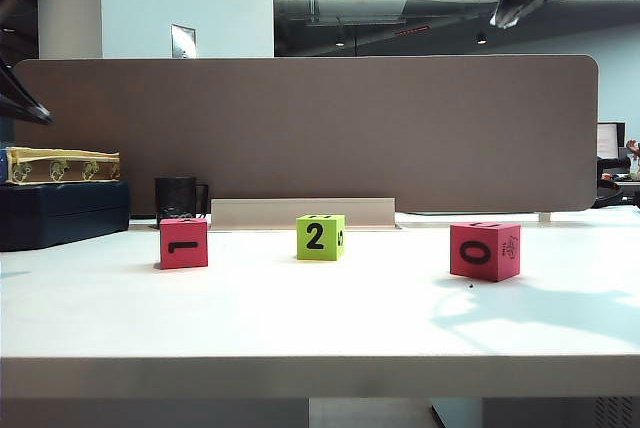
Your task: Select the appropriate blocks from the scattered letter blocks on the table and arrange them in a row to spell out "THU".
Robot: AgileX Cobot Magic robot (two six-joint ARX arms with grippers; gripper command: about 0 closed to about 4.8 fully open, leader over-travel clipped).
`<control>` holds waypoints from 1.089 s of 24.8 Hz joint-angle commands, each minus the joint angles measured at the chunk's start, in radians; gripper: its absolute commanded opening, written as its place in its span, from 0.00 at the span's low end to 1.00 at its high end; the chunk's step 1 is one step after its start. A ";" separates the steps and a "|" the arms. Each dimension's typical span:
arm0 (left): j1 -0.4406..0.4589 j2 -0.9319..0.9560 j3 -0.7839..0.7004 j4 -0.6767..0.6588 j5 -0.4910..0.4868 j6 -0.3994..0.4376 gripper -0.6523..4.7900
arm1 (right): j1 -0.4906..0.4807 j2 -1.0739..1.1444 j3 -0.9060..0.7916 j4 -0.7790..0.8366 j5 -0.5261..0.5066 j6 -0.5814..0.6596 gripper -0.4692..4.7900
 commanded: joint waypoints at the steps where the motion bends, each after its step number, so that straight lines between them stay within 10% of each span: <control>1: -0.092 -0.002 0.016 0.024 -0.162 0.044 0.11 | 0.003 0.034 0.006 0.006 0.008 -0.021 0.08; 8: -0.322 0.018 0.085 0.078 -0.555 0.135 0.11 | 0.018 0.135 0.006 0.044 0.039 -0.025 0.08; 27: -0.381 0.434 0.451 -0.143 -0.567 0.175 0.12 | 0.037 0.223 0.006 0.163 0.102 -0.047 0.08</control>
